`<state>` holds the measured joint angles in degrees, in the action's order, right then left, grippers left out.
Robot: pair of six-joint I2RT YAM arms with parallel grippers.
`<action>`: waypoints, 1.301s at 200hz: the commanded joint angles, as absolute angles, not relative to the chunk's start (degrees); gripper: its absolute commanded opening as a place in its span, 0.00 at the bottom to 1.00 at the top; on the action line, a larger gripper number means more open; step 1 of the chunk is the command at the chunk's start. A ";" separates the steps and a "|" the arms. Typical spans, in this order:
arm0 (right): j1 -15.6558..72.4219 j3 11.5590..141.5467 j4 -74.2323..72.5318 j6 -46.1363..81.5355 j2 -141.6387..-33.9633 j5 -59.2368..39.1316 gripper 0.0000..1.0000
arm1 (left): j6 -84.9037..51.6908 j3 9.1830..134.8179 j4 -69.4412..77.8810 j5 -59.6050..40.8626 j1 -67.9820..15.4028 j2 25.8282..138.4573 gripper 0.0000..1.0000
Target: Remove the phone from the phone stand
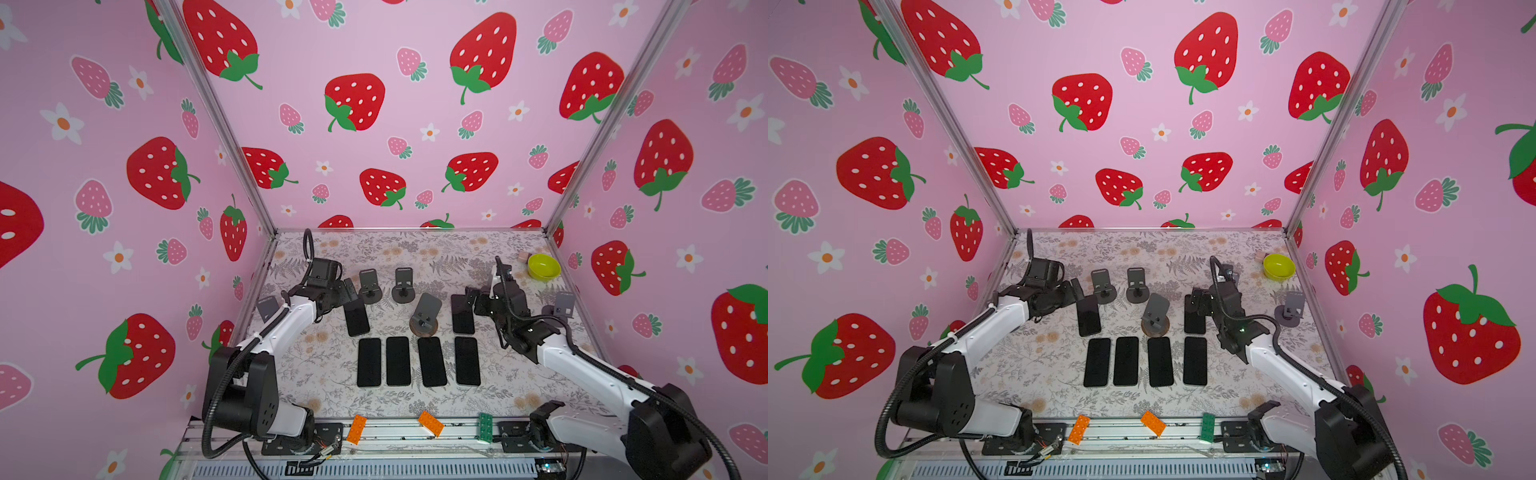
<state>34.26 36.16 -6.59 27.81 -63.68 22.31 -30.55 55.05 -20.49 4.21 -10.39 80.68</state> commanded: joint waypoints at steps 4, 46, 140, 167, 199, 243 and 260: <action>36.82 32.83 -12.02 20.29 -56.88 41.90 1.00 | -26.99 51.44 -14.08 10.50 -10.97 74.90 0.99; 36.66 18.71 -31.18 10.04 -44.34 47.60 1.00 | -16.04 34.92 13.06 14.32 -11.94 66.82 0.99; 33.05 18.27 -30.24 19.14 -46.55 36.75 1.00 | -28.84 52.03 1.64 6.23 -14.96 84.38 0.99; 33.00 19.20 -30.23 17.87 -46.93 36.58 1.00 | -27.47 56.89 -1.21 7.55 -17.66 88.36 0.99; 33.00 19.29 -30.19 17.58 -47.16 35.96 1.00 | -25.82 60.19 -3.08 10.05 -19.22 92.29 0.99; 32.96 19.81 -30.19 16.42 -46.93 35.29 1.00 | -24.60 67.02 -7.69 10.90 -19.54 100.10 0.99; 32.96 19.93 -30.20 16.26 -46.85 35.03 1.00 | -23.93 68.73 -7.36 10.90 -19.78 102.52 1.00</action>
<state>33.19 17.98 -29.47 17.43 -47.09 35.48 -25.08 64.86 -4.97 9.54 -19.35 99.96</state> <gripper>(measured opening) 0.995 0.994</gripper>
